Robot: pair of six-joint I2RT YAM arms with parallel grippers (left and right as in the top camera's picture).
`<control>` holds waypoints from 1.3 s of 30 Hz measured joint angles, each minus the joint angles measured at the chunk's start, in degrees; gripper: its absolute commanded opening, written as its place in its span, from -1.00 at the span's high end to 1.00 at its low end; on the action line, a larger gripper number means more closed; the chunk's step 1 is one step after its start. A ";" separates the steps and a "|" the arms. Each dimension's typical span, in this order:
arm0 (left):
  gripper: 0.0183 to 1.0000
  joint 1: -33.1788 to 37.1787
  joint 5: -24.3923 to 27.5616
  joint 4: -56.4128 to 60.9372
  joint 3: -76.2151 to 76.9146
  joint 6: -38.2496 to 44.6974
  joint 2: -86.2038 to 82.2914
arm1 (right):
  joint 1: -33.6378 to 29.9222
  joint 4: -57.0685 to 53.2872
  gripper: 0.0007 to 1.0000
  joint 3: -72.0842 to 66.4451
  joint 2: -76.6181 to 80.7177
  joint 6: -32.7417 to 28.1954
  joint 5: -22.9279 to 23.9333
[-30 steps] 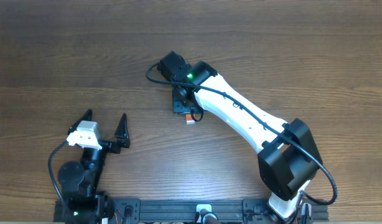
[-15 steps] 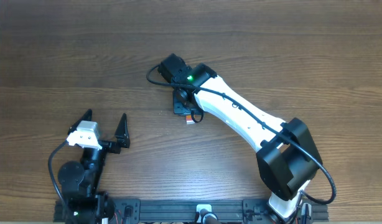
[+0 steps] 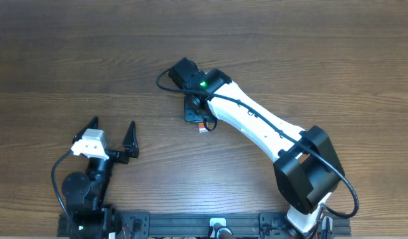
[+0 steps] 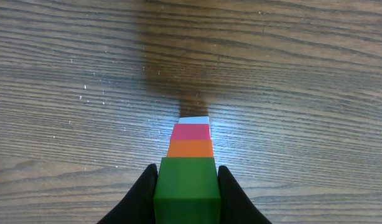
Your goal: Stack Cubes
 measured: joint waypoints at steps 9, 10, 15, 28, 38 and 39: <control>-1.00 0.00 0.00 0.00 0.00 0.00 0.00 | 0.00 0.22 -0.04 -0.37 0.02 0.52 0.00; -0.99 0.00 0.00 0.00 0.00 0.00 0.00 | 0.00 0.24 -0.07 -0.37 0.02 0.57 0.00; -1.00 0.00 0.00 0.00 0.00 -0.02 0.00 | 0.00 0.44 -0.26 -0.37 0.02 0.61 0.00; -1.00 0.00 0.00 0.00 0.00 0.00 0.00 | -4.76 -10.60 -0.34 15.80 1.38 -6.40 1.81; -1.00 0.00 0.00 0.00 0.00 -0.02 0.00 | -7.04 -10.82 -0.31 25.59 18.51 -10.10 1.62; -1.00 0.00 0.00 0.00 0.00 -0.02 0.00 | -7.15 -10.51 -0.31 25.62 19.45 -10.14 1.46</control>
